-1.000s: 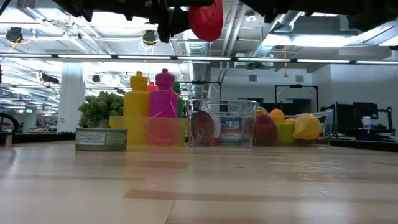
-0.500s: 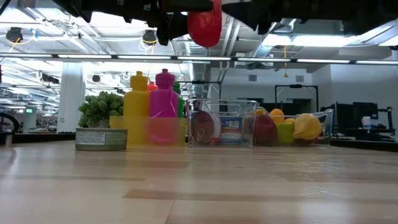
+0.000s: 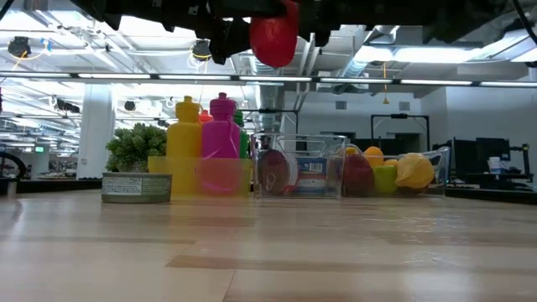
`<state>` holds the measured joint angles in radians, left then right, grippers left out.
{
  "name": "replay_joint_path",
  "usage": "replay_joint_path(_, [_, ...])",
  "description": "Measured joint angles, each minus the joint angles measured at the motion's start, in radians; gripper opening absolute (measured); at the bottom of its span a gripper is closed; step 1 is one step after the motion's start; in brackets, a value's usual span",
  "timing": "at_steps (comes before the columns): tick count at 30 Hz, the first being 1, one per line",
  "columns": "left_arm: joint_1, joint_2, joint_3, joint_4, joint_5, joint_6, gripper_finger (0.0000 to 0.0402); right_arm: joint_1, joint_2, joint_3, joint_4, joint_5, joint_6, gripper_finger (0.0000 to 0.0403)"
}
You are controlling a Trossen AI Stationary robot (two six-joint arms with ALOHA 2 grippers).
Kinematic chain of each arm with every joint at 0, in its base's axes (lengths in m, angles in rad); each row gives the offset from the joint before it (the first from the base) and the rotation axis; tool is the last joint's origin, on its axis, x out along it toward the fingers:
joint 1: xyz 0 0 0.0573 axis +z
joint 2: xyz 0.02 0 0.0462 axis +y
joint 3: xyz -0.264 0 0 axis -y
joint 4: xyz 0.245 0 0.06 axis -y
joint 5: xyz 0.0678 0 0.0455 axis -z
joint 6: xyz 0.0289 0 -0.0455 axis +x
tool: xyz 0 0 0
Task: Pick & Place Food Item
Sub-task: Put the orange mango into the right transparent bin
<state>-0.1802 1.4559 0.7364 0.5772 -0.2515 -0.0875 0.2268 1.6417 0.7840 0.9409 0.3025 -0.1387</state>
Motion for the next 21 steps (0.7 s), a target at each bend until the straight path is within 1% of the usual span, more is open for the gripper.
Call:
replay_joint_path(3, [0.002,0.000,0.000,-0.011,0.001,-0.004,0.0246,-0.001,-0.006,0.001,-0.015,-0.015,-0.001,0.0298])
replay_joint_path(12, [0.002,0.000,0.002,0.001,0.000,-0.011,0.0254,-0.010,-0.013,0.001,-0.024,-0.014,0.012,0.0208])
replay_joint_path(17, [0.002,0.000,0.001,0.001,0.000,-0.007,0.0259,-0.009,-0.013,0.001,-0.024,-0.014,0.014,0.0204])
replay_joint_path(21, [0.003,0.000,0.001,0.002,-0.002,-0.004,0.0262,-0.009,-0.013,0.001,-0.024,-0.014,0.016,0.0221])
